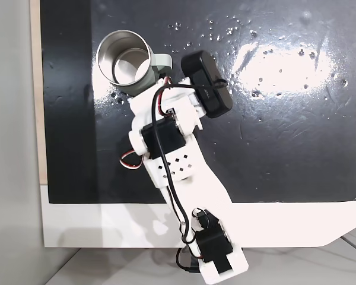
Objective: Grasp a pengrip and put it in the cup.
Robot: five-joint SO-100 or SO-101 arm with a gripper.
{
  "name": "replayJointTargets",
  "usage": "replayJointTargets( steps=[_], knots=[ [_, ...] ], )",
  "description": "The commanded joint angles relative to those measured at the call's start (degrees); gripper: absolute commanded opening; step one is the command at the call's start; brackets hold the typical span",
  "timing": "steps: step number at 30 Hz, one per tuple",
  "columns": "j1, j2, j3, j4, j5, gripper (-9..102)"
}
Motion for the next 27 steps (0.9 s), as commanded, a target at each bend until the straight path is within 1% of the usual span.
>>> replayJointTargets(
  steps=[1,15,27],
  knots=[
    [0.7,-3.16,-13.8,3.25,0.7,0],
    [1.76,-15.47,-28.48,-1.58,1.05,0],
    [-2.46,-20.83,-32.34,-8.96,0.79,0]
  ],
)
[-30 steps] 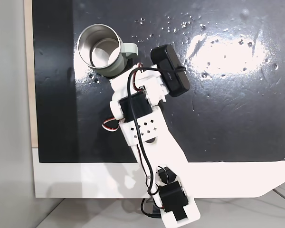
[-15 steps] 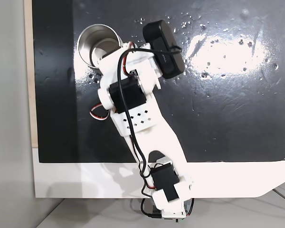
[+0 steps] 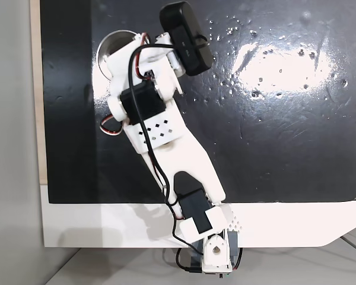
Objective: Grasp a pengrip and put it in the cup.
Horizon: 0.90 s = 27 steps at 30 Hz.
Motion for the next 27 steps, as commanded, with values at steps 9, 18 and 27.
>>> replayJointTargets(
  steps=[9,18,27],
  knots=[
    [-3.25,-1.41,-6.24,-3.08,-1.49,0],
    [-2.99,-1.32,-6.68,-0.62,-3.87,34],
    [-2.72,-0.88,-6.68,0.0,-4.04,35]
  ],
)
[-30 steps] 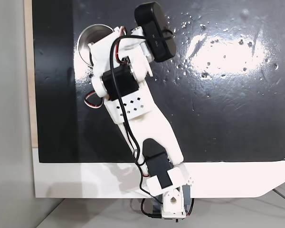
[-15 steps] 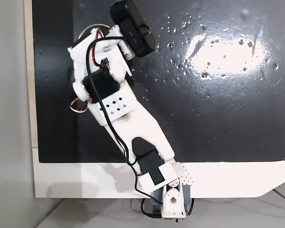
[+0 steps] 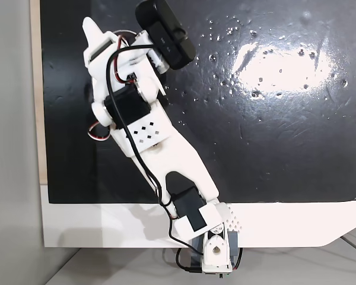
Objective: Grasp a pengrip and put it in the cup.
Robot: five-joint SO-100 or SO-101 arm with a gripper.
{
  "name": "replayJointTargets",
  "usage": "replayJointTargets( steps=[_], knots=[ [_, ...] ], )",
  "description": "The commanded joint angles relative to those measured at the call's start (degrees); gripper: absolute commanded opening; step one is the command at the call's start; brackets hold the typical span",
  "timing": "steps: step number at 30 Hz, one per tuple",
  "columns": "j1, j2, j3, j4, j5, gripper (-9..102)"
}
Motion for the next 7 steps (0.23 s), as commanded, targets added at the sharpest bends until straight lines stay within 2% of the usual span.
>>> replayJointTargets(
  steps=[1,7],
  knots=[
    [0.26,0.88,-3.96,0.88,-0.44,35],
    [0.53,0.88,-3.96,0.88,-0.44,34]
  ],
)
